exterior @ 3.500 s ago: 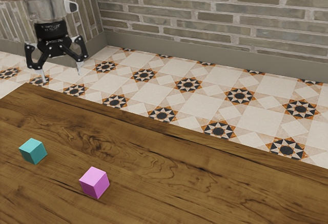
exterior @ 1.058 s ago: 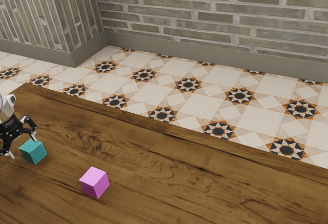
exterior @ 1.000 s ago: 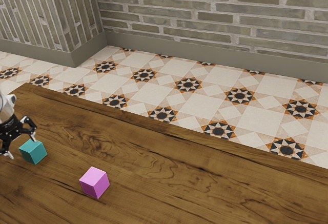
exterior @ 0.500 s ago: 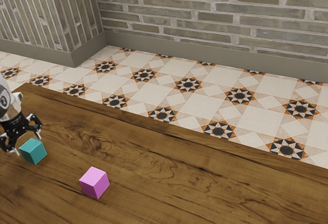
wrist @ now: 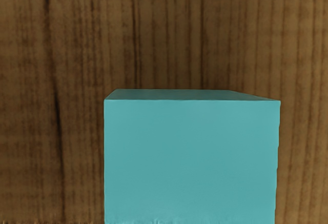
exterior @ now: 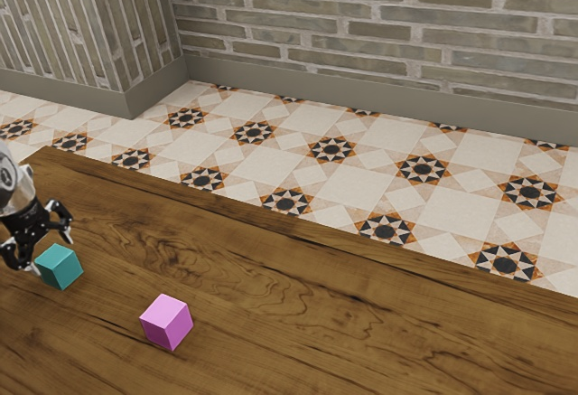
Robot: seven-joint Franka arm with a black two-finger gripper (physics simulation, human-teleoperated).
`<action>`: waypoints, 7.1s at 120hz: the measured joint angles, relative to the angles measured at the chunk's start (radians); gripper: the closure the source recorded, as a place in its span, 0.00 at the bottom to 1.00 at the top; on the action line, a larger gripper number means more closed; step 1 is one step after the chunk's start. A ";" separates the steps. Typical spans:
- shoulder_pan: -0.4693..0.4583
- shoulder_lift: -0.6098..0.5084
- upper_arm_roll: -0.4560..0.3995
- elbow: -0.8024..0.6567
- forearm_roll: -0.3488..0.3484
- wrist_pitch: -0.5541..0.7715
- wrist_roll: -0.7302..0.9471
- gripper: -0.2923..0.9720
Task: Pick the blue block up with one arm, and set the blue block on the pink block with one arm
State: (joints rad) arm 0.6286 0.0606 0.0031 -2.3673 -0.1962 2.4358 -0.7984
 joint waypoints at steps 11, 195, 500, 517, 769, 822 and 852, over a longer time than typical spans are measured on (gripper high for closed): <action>0.001 0.015 0.000 0.003 -0.012 0.000 -0.016 0.23; 0.033 0.169 0.001 0.118 -0.028 0.011 -0.008 0.23; -0.469 -0.323 -0.055 -0.256 -0.130 -0.027 -0.445 0.50; -0.469 -0.331 -0.055 -0.263 -0.133 -0.026 -0.465 0.50; -0.477 -0.389 -0.113 -0.335 -0.126 0.024 -0.476 0.50; -0.477 -0.410 -0.113 -0.359 -0.147 0.025 -0.490 0.50; -0.467 -0.408 -0.113 -0.359 -0.173 0.025 -0.497 0.50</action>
State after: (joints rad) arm 0.1613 -0.3476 -0.1104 -2.7262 -0.3690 2.4607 -1.2951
